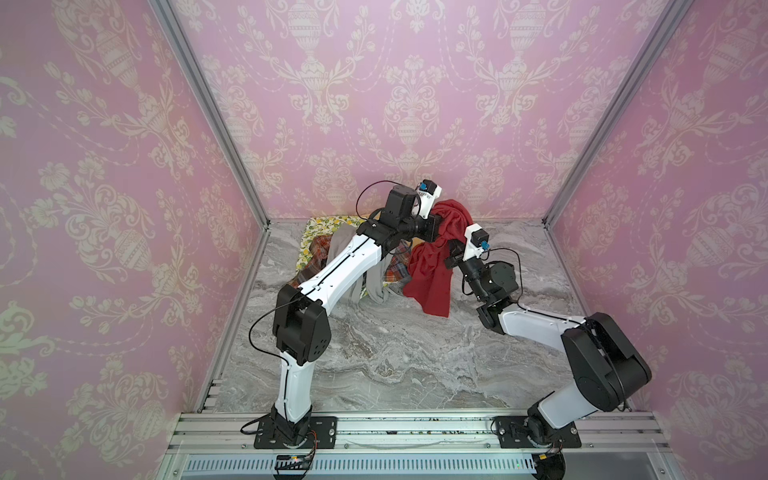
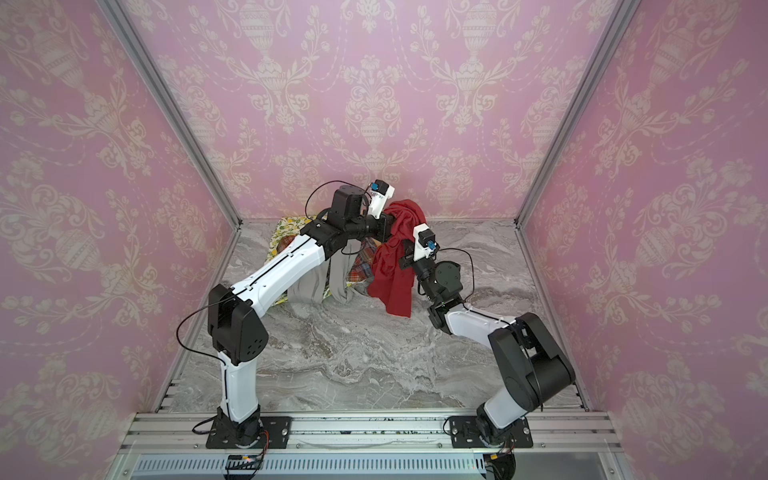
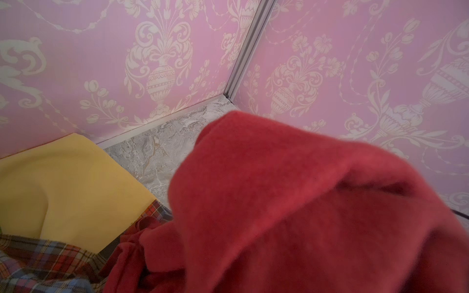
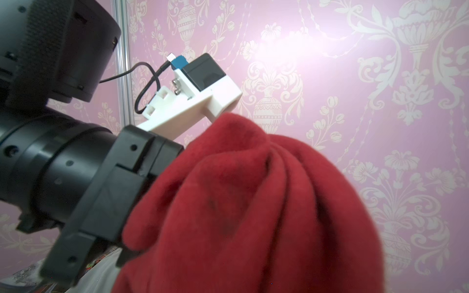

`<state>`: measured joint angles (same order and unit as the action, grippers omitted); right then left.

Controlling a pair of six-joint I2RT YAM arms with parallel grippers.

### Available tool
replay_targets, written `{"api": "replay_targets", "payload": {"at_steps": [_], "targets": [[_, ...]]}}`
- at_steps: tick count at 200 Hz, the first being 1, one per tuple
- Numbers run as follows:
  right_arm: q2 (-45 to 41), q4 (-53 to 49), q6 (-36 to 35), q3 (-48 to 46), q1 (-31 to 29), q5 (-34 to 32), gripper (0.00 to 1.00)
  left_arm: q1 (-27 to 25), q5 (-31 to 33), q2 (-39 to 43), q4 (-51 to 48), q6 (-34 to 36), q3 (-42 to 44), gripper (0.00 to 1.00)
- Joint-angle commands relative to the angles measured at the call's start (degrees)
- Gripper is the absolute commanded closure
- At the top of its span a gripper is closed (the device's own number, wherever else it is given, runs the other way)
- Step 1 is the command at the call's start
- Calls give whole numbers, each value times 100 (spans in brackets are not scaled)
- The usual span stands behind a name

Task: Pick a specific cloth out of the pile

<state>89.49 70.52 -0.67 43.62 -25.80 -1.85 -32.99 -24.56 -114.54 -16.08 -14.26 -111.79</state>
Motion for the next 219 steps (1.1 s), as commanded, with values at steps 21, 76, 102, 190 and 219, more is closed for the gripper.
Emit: {"api": "replay_targets", "payload": {"at_steps": [21,76,102,190,219], "targets": [[-517,-395,219,103,29,-30,100,-71,21,435,330,152,27,70],[-1162,-1662,322,532,290,-547,100,-75,-462,966,905,143,710,24],[-1326,-2195,253,691,433,-563,100,-76,-1013,1236,1430,101,1169,19],[-2017,-3683,93,1074,869,-1245,100,-76,-1485,1758,2194,-271,1859,15],[-2296,-4332,2,1430,1287,-1292,100,-76,-1422,1831,2267,-281,2188,15]]}}
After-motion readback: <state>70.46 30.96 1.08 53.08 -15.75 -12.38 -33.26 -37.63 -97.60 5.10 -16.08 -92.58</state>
